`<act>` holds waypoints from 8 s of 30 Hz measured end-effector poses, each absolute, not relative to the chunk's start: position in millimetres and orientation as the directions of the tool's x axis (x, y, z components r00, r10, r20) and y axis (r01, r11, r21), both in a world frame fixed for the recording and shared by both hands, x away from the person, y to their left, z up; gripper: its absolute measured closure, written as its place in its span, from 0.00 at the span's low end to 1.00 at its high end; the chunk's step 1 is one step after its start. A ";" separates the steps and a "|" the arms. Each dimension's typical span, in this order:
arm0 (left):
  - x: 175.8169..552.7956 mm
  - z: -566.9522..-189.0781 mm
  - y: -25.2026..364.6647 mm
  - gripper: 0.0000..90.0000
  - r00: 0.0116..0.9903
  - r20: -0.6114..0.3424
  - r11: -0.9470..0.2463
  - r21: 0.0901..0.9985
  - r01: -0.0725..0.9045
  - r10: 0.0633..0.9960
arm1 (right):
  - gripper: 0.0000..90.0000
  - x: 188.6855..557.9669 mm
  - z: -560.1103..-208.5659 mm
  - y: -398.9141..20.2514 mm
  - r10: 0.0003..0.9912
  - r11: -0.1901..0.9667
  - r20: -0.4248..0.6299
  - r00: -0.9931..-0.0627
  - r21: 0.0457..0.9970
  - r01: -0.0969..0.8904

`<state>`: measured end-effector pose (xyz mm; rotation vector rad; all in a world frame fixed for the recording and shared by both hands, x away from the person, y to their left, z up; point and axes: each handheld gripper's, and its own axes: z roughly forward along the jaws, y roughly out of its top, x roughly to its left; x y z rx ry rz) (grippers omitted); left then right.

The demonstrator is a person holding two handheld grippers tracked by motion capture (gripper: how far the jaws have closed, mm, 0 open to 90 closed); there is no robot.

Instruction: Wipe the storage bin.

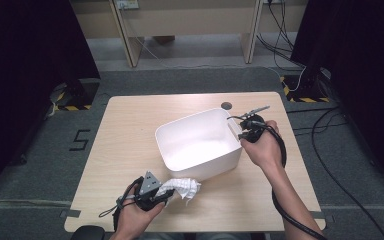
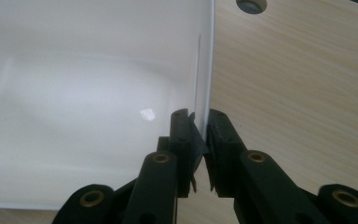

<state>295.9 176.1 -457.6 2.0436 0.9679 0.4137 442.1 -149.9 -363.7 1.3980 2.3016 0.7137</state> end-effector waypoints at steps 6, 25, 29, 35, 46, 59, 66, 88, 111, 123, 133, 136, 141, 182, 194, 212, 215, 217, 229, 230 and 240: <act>295.2 -457.8 175.8 0.79 0.655 -0.051 -0.373 0.788 0.490 0.754 | 0.95 449.0 -363.6 -150.9 0.884 0.414 -0.072 -0.463 0.580 0.701; 295.4 -457.8 175.1 0.79 0.659 -0.041 -0.380 0.790 0.482 0.751 | 0.97 482.7 -365.7 -159.7 0.872 0.423 -0.066 -0.486 0.602 0.677; 295.7 -457.8 174.7 0.79 0.658 -0.045 -0.376 0.790 0.484 0.752 | 0.96 483.9 -366.3 -159.8 0.869 0.427 -0.069 -0.490 0.608 0.670; 296.1 -458.1 174.1 0.79 0.659 -0.048 -0.374 0.791 0.484 0.750 | 0.80 475.7 -365.7 -160.2 0.896 0.371 -0.056 -0.441 0.641 0.672; 296.6 -458.2 172.7 0.78 0.662 -0.047 -0.378 0.789 0.484 0.748 | 0.76 464.8 -366.0 -164.8 0.919 0.319 -0.023 -0.393 0.629 0.709; 296.9 -456.8 173.2 0.78 0.664 -0.045 -0.380 0.790 0.481 0.747 | 0.90 474.7 -370.2 -155.4 0.907 0.363 -0.048 -0.418 0.588 0.723; 294.9 -457.1 171.9 0.78 0.673 -0.048 -0.382 0.791 0.477 0.738 | 0.93 482.1 -370.6 -157.4 0.892 0.392 -0.057 -0.448 0.593 0.704; 294.4 -457.1 173.3 0.78 0.669 -0.045 -0.381 0.792 0.476 0.742 | 0.77 480.3 -365.8 -165.1 0.892 0.375 -0.047 -0.450 0.633 0.677; 294.3 -456.1 171.0 0.78 0.675 -0.040 -0.390 0.791 0.472 0.737 | 0.81 467.0 -361.3 -166.6 0.913 0.305 0.022 -0.407 0.624 0.720; 293.4 -456.5 169.9 0.78 0.678 -0.043 -0.388 0.793 0.470 0.734 | 0.91 475.1 -363.0 -158.3 0.915 0.344 -0.046 -0.402 0.611 0.713; 292.9 -456.6 168.2 0.78 0.684 -0.042 -0.392 0.792 0.467 0.729 | 0.93 479.3 -362.6 -156.9 0.908 0.361 -0.060 -0.414 0.611 0.704; 292.8 -456.9 167.8 0.78 0.685 -0.043 -0.394 0.791 0.468 0.727 | 0.94 481.4 -362.7 -156.5 0.906 0.365 -0.061 -0.419 0.612 0.701; 292.8 -457.1 168.1 0.78 0.685 -0.043 -0.394 0.791 0.469 0.728 | 0.94 487.6 -363.2 -154.4 0.889 0.401 -0.082 -0.450 0.616 0.679; 292.6 -455.3 162.5 0.78 0.707 -0.033 -0.413 0.792 0.450 0.706 | 0.79 482.9 -346.8 -165.0 0.875 0.367 -0.037 -0.483 0.702 0.610; 293.1 -455.9 161.5 0.78 0.710 -0.034 -0.416 0.790 0.450 0.704 | 1.00 467.4 -371.4 -176.5 0.875 0.389 0.011 -0.485 0.580 0.716; 293.2 -457.8 161.9 0.78 0.712 -0.039 -0.414 0.790 0.451 0.702 | 1.00 478.5 -376.9 -160.3 0.863 0.417 -0.024 -0.505 0.599 0.684; 293.4 -457.9 163.0 0.78 0.711 -0.040 -0.413 0.790 0.453 0.702 | 1.00 483.9 -377.7 -156.4 0.859 0.418 -0.024 -0.511 0.607 0.675; 293.2 -457.9 163.5 0.78 0.707 -0.042 -0.406 0.793 0.453 0.706 | 1.00 487.0 -378.4 -153.8 0.861 0.414 -0.024 -0.508 0.614 0.672; 293.5 -457.3 164.8 0.78 0.708 -0.040 -0.408 0.793 0.452 0.705 | 0.99 498.0 -377.0 -137.5 0.869 0.385 -0.017 -0.494 0.650 0.655; 293.5 -457.2 164.9 0.78 0.707 -0.040 -0.406 0.795 0.451 0.707 | 0.97 497.6 -376.6 -136.9 0.873 0.382 -0.021 -0.487 0.649 0.657; 292.9 -456.3 161.6 0.78 0.709 -0.040 -0.406 0.797 0.448 0.704 | 0.86 488.1 -356.0 -142.1 0.905 0.286 0.032 -0.425 0.694 0.661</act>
